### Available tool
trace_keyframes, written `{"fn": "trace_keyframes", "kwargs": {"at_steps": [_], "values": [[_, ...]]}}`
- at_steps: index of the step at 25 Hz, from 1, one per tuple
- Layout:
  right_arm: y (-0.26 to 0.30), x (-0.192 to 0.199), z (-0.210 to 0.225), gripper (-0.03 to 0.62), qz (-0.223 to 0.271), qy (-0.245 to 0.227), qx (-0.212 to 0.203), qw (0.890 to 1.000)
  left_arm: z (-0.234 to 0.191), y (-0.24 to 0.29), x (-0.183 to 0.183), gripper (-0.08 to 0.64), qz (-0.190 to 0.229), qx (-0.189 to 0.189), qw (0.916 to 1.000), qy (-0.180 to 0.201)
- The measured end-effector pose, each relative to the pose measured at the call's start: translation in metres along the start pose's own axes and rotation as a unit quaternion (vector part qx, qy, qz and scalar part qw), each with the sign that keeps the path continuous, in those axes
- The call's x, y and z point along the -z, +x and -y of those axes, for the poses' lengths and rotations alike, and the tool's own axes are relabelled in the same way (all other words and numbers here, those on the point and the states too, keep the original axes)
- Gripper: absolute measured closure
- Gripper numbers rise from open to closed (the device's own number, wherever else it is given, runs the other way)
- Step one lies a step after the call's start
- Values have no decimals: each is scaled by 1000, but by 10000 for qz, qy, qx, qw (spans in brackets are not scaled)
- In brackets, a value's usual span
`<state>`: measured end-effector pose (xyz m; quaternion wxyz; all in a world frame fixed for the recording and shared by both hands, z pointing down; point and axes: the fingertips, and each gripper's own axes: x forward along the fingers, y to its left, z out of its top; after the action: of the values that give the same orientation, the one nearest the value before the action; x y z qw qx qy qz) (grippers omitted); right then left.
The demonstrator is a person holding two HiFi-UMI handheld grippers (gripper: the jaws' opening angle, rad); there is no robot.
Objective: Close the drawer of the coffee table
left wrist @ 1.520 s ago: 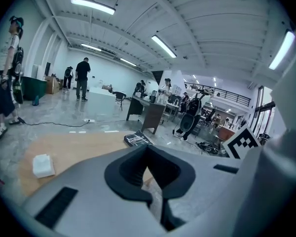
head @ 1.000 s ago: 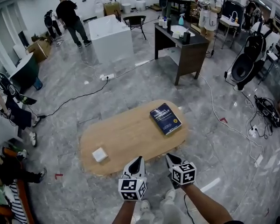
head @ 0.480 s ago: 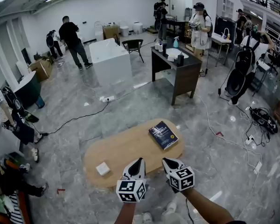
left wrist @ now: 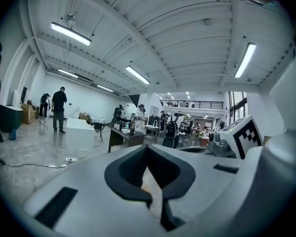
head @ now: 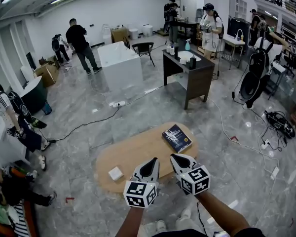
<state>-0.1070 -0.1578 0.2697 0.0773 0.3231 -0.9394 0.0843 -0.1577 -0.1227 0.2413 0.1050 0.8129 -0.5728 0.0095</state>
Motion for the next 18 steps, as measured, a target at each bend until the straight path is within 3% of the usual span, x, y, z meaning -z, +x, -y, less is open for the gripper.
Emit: {"fn": "trace_keyframes", "kwargs": {"at_steps": [11,18], "values": [[-14,-43,-56,580,346,-519,41,9980,4,-40,-25,561,259,317,9986,335],[-18,-48,-61,580,364,-568,180,9976,16,-49,-29,561,416,730,9962,207]]}}
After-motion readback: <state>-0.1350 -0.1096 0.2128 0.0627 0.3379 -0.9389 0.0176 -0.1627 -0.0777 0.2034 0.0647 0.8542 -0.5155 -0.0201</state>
